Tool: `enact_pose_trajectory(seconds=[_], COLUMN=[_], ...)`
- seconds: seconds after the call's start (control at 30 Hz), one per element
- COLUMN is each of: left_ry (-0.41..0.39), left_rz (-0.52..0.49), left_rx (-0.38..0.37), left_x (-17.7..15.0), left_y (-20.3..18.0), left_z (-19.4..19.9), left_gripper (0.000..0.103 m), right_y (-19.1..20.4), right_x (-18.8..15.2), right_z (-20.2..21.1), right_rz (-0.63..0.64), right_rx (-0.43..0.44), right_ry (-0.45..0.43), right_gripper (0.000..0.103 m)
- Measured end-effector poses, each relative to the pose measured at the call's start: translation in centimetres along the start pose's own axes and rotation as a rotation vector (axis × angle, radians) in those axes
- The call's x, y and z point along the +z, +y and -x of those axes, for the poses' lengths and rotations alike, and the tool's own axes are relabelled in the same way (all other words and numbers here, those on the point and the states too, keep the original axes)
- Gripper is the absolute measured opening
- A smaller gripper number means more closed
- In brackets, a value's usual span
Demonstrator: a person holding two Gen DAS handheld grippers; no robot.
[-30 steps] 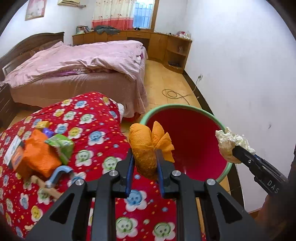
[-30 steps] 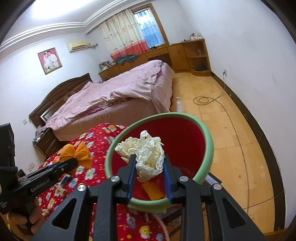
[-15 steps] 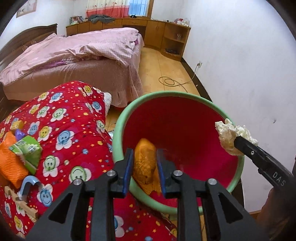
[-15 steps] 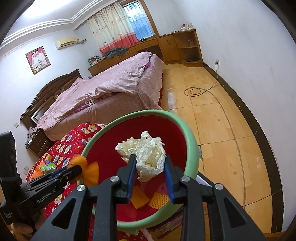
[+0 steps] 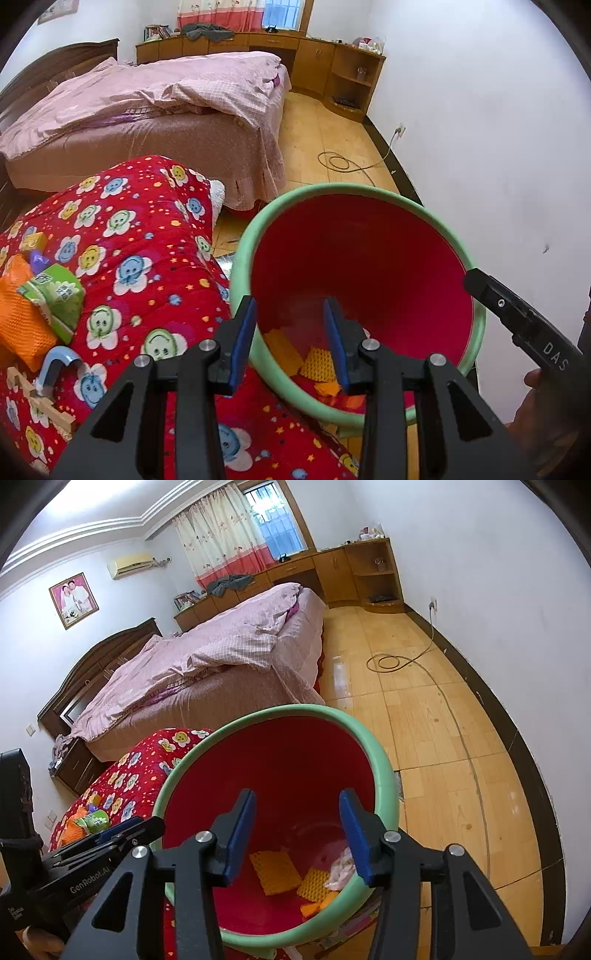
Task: Collect trash
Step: 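Open the right tool to drop the plastic while the left tool drops the orange item, then move the left tool back toward the blanket, then reach the left tool to the white medicine box and grasp it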
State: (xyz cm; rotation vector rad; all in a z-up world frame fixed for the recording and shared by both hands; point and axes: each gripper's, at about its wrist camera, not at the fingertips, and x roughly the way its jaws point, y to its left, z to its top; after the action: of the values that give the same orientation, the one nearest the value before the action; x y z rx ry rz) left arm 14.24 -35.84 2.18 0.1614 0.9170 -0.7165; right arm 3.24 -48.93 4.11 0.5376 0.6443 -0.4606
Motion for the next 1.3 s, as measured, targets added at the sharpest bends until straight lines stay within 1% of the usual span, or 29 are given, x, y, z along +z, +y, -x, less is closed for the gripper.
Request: enact_pose_trajectory(seconds=[0.1,0.23,0.53,0.83,1.1,1.3], left_ry=[-0.006,-0.02,-0.07,-0.099,-0.114,-0.121], left_rz=[0.01,0.032,0.07,0.134,0.202,0.251], left_rx=[0.004,0.003,0.053,0.122,0.183,0.227], left_x=[-0.3,-0.7,-1.9,-3.7,-5.6,-6.4], left_y=[0.4,1.4,4.2,8.3,12.5,15.7], left_z=[0.9,2.4,6.3,9.5,11.7,13.0], left_gripper=[0.037,0.037,0.037,0.037,0.038,0.038], right_y=[0.4,1.4,4.1,7.9,11.3,14.4], right_x=[-0.2,-0.4,-1.2,-2.4,-3.5,-3.9], right_z=[0.4,1.2,2.3,2.7,2.3,1.6], right_rz=[-0.001,0.005,0.026,0.06,0.098,0.139], right_rx=[0.005,0.014,0.055,0.101,0.139,0.165], right_ry=[-0.007,-0.019,-0.021,0.006,0.041,0.061], right_gripper=[0.052,0.056,0.06,0.066,0.067,0.067])
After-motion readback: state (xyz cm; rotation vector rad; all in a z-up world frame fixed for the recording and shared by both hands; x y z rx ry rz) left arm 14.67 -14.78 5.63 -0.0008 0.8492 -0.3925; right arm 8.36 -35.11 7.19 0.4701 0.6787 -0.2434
